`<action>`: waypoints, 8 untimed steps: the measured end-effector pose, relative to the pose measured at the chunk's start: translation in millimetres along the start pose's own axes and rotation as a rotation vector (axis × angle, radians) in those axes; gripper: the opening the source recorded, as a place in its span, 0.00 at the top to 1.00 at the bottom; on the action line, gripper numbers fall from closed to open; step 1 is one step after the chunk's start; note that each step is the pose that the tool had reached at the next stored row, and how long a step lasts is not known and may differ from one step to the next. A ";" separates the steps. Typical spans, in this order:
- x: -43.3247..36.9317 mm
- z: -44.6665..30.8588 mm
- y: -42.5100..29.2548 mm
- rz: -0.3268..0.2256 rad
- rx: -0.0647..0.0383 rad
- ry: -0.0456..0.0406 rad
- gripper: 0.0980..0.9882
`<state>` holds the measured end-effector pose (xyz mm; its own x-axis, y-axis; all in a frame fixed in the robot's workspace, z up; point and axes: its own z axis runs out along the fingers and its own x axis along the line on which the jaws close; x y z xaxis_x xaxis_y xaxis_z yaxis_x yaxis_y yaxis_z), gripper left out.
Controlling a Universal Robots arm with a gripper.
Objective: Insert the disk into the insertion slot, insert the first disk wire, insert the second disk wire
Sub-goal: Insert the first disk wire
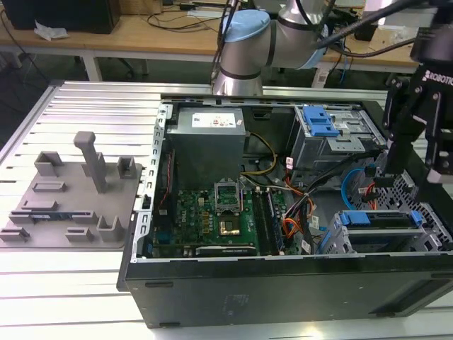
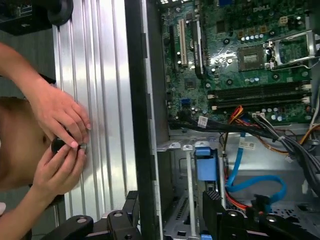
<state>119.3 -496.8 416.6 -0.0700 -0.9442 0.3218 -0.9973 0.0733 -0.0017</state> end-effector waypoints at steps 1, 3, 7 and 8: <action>-9.2 -2.4 -1.1 0.000 0.000 0.0032 0.41; -22.7 -4.7 -3.8 0.000 0.001 0.0186 0.41; -43.3 -7.3 -13.9 0.001 0.004 0.0560 0.41; -45.8 -7.1 -17.0 0.001 0.005 0.0635 0.41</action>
<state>139.6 -452.5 408.6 -0.0699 -0.9219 0.3812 -0.9973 0.0729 -0.0064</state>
